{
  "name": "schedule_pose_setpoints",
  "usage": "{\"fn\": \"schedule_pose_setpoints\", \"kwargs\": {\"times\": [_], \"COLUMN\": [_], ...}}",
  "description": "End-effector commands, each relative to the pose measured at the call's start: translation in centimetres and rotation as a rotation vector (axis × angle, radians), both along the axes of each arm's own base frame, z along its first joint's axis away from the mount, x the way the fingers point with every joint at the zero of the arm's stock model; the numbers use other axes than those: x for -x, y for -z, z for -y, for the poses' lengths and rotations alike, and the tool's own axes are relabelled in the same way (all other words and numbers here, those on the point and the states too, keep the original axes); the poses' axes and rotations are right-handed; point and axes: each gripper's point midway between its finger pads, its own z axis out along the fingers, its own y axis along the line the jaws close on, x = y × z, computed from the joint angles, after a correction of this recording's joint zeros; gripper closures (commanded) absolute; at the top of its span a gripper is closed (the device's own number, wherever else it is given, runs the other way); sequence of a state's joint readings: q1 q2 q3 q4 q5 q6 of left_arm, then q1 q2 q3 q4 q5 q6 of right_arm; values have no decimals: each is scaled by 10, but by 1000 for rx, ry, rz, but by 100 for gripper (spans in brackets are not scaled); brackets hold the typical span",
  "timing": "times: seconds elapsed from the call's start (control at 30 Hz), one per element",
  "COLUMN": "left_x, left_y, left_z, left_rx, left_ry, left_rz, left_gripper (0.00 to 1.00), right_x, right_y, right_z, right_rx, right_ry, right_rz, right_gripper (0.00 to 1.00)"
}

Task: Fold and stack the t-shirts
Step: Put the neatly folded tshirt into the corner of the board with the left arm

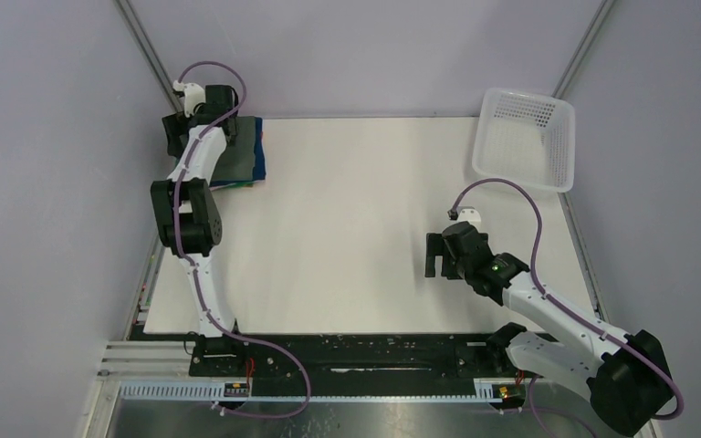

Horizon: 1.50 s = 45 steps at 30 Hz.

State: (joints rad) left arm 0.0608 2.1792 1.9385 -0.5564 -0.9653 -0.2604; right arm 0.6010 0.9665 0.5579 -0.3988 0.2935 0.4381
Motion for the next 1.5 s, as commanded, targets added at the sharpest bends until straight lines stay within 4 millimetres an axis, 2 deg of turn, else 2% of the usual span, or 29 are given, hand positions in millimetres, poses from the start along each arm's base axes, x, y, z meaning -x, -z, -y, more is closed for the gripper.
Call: {"fn": "schedule_pose_setpoints", "kwargs": {"times": [0.0, 0.03, 0.1, 0.13, 0.3, 0.37, 0.43, 0.63, 0.7, 0.73, 0.8, 1.03, 1.13, 1.23, 1.33, 1.37, 1.47], "left_x": [20, 25, 21, 14, -31, -42, -54, -90, -105, -112, -123, -145, -151, -155, -154, -152, -137], "left_y": [-76, -86, -92, -94, -94, -91, -84, -38, -33, -17, -4, 42, 54, 48, 27, 16, -35], "left_z": [8, 10, 23, 32, 107, 125, 134, 134, 130, 128, 126, 117, 113, 114, 119, 123, 139], "left_rx": [60, 76, 145, 193, 469, 517, 550, 575, 558, 556, 551, 563, 591, 611, 628, 638, 640], "left_ry": [-66, -62, 13, 79, 485, 555, 591, 580, 577, 566, 566, 540, 525, 529, 553, 566, 616], "left_rz": [287, 320, 355, 378, 427, 419, 409, 338, 331, 306, 286, 286, 299, 325, 356, 368, 422], "left_gripper": [1, 1, 1, 1, 1, 1, 1, 1, 1, 1, 1, 1, 1, 1, 1, 1, 1], "right_x": [-9, -8, -7, -8, -8, -8, -9, -12, -12, -13, -14, -14, -14, -14, -14, -13, -12], "right_y": [-15, -15, -14, -14, -14, -15, -16, -19, -18, -19, -19, -26, -29, -31, -34, -35, -40], "right_z": [-6, -7, -8, -9, -9, -8, -6, 0, -1, -1, 0, 0, 2, 4, 2, 1, 1], "right_rx": [-28, -32, -34, -36, -36, -34, -30, -8, -3, 0, 11, 6, 9, 14, -3, -11, -36], "right_ry": [-6, -10, -16, -17, -23, -18, -13, 9, 9, 6, 9, 9, 13, 19, 20, 19, 25], "right_rz": [39, 39, 33, 33, 29, 39, 47, 68, 65, 64, 60, 69, 78, 83, 88, 89, 108], "right_gripper": [1, 1, 1, 1, 1, 1, 1, 1, 0, 1, 0, 1, 1, 1, 0, 0, 1]}}
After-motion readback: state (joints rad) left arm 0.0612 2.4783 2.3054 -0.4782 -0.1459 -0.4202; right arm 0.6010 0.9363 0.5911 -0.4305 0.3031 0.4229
